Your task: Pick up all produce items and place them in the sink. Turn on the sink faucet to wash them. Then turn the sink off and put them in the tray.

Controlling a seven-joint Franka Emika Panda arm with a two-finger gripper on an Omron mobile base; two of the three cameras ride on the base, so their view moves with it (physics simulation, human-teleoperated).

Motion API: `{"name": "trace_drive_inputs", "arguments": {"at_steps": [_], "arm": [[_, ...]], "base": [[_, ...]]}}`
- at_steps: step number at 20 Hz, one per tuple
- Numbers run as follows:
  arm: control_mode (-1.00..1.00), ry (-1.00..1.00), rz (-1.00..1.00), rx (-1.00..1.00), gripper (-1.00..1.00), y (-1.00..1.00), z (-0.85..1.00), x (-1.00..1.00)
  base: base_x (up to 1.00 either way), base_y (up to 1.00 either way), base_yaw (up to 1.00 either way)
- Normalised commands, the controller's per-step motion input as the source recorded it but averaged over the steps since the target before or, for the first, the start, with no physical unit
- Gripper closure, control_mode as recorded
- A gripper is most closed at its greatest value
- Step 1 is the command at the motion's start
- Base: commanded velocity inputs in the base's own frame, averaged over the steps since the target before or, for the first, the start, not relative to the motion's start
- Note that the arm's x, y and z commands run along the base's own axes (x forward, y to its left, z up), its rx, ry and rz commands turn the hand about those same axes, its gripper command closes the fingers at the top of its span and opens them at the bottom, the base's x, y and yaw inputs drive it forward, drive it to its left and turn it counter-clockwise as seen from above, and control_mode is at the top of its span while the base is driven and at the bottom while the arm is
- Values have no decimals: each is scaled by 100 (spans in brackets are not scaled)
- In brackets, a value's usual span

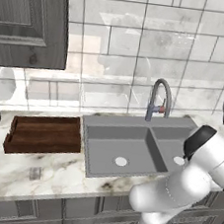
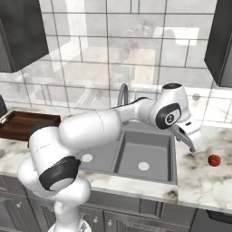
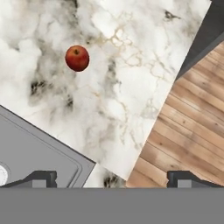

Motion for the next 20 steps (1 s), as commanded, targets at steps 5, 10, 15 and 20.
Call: {"name": "trace_drive_inputs", "arguments": {"at_steps": [5, 10, 15, 20], "arm": [[-100, 1, -4, 0, -100, -39, -15, 11], [-100, 0, -1, 0, -100, -27, -13, 19], [-100, 0, -1, 0, -100, -21, -12, 27], [-100, 0, 0, 0, -100, -18, -15, 39]], "base": [[0, 0, 0], [0, 0, 0], [0, 0, 0], [0, 0, 0]]}}
